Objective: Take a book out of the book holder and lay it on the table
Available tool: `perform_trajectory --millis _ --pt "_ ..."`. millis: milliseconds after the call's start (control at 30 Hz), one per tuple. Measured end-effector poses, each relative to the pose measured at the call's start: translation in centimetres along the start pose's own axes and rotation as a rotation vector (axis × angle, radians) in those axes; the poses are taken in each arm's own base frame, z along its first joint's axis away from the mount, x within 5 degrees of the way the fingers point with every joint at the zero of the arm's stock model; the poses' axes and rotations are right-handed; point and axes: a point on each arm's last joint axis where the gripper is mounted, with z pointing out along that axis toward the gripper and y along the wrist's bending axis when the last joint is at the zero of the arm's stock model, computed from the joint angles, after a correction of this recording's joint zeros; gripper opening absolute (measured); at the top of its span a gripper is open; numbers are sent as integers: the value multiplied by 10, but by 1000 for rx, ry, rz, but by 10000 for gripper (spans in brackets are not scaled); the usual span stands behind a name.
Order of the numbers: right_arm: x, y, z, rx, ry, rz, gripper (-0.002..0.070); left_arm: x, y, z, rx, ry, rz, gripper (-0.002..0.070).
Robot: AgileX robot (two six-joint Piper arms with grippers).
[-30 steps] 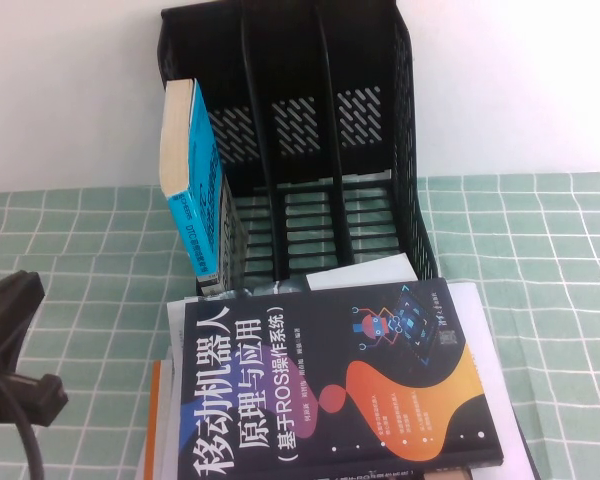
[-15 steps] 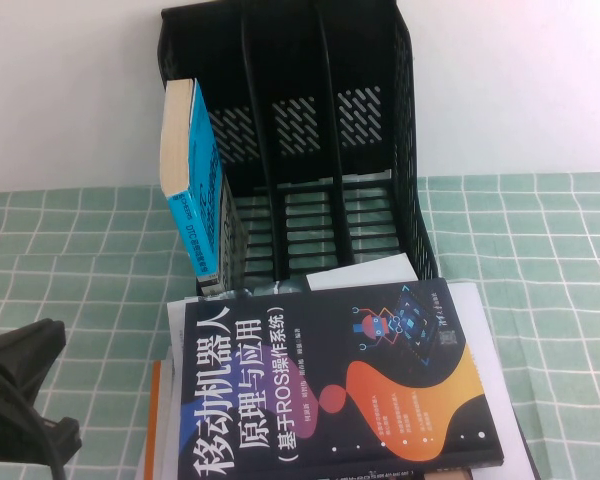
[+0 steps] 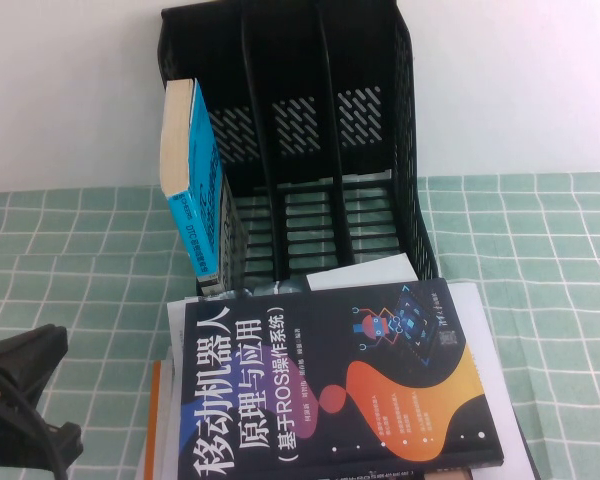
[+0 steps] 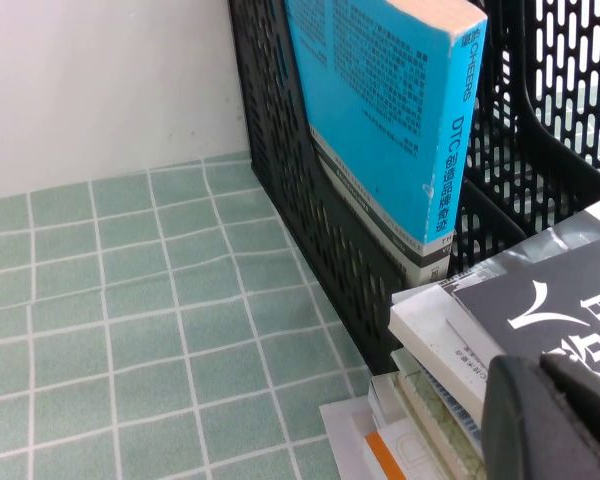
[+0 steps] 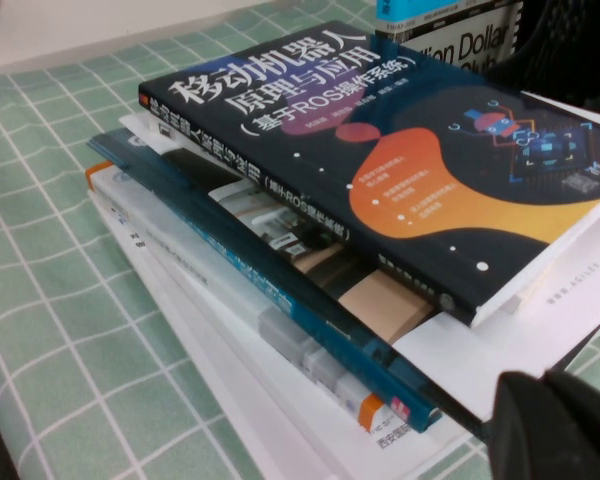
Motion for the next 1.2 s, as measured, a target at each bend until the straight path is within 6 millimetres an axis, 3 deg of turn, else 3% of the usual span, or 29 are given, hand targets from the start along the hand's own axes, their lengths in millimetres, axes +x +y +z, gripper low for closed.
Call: perform_trajectory --millis 400,667,933,1200 --pt "0 0 0 -1 0 1 -1 5 1 -6 -4 -33 7 -3" --pt "1 0 0 -4 6 5 -1 44 10 -31 -94 -182 48 -3" --pt "1 1 0 -6 10 7 -1 95 14 -37 -130 -252 37 -3" --pt "1 1 0 -7 12 9 -1 103 11 -43 -106 -254 44 -3"
